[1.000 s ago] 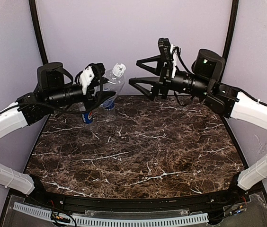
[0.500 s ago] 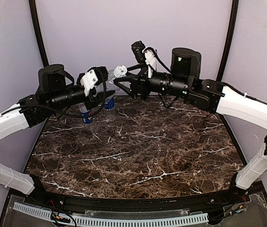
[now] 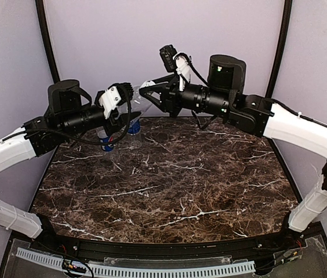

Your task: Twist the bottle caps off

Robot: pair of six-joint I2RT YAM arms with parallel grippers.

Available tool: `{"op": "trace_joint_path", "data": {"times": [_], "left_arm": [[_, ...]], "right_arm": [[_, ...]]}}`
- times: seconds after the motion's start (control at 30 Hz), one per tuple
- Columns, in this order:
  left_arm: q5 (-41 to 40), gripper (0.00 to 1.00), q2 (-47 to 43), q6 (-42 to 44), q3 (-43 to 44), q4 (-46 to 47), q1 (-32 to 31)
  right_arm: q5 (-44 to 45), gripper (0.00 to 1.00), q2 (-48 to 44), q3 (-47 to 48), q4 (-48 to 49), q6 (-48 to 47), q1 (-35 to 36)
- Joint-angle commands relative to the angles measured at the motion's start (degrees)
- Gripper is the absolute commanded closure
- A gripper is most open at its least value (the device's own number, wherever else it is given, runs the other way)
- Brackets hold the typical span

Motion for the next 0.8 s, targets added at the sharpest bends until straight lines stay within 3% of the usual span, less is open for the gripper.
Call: {"op": "trace_joint_path", "data": {"times": [0.0, 0.03, 0.1, 0.13, 0.17, 0.23, 0.4, 0.77], "left_arm": [[0.8, 0.6, -0.7, 0.8, -1.0, 1.9, -0.5], [0.9, 0.59, -0.7, 0.8, -1.1, 2.0, -0.5], [1.2, 0.43, -0.9, 0.7, -1.4, 1.9, -0.6], [1.7, 0.26, -1.2, 0.7, -1.9, 1.8, -0.6], [1.8, 0.15, -1.4, 0.7, -2.3, 1.8, -0.6], [1.2, 0.09, -1.8, 0.5, -3.5, 2.0, -0.5], [-3.5, 0.12, -1.3, 1.8, -4.8, 2.9, -0.6], [-5.6, 0.19, -1.4, 2.2, -4.8, 2.4, -0.4]], "right_arm": [[0.9, 0.91, 1.0, 1.7, 1.2, 0.2, 0.0], [1.0, 0.98, 0.9, 1.8, 1.0, 0.1, 0.0], [1.2, 1.0, 0.7, 1.7, 0.5, 0.0, -0.2], [1.2, 1.0, 0.3, 1.5, 0.5, 0.1, -0.2], [1.2, 1.0, 0.0, 1.3, 0.5, 0.2, -0.3], [0.8, 1.0, -0.9, 0.7, 0.8, 0.8, -0.5], [-3.8, 1.0, -2.4, -0.5, 1.9, 3.0, -1.3], [-6.6, 1.0, -4.7, -3.8, 4.1, 6.7, -3.2]]}}
